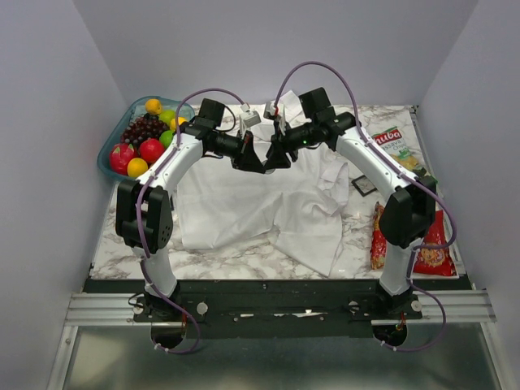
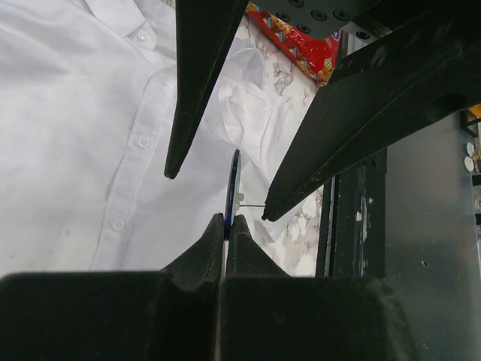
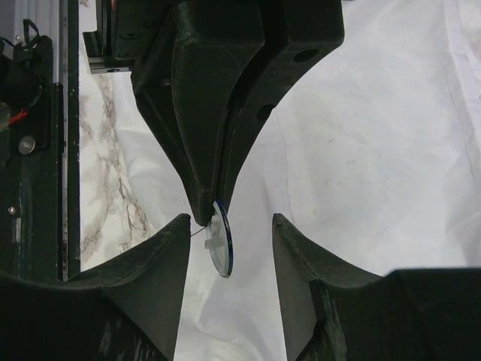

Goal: Remove the brooch from the garment

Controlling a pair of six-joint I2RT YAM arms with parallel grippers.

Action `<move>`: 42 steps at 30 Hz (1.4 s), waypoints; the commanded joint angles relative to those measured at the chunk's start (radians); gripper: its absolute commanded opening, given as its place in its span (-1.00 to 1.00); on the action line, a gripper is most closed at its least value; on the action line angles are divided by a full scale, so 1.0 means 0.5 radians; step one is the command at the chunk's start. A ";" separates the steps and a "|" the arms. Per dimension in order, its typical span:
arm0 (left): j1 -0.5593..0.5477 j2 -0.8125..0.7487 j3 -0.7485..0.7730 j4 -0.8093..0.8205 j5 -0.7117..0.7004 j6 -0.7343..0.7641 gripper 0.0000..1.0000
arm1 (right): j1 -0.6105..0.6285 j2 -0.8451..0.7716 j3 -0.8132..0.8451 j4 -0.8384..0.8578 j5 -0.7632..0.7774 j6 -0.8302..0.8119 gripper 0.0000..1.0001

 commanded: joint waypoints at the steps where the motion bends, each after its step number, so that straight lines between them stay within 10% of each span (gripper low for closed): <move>1: 0.003 -0.015 0.016 0.023 0.081 -0.019 -1.00 | 0.023 0.031 0.003 -0.026 0.065 0.003 0.10; 42: 0.039 0.102 0.142 -0.008 0.347 -0.058 -1.00 | 0.039 0.176 0.147 -0.189 0.130 -0.157 -0.62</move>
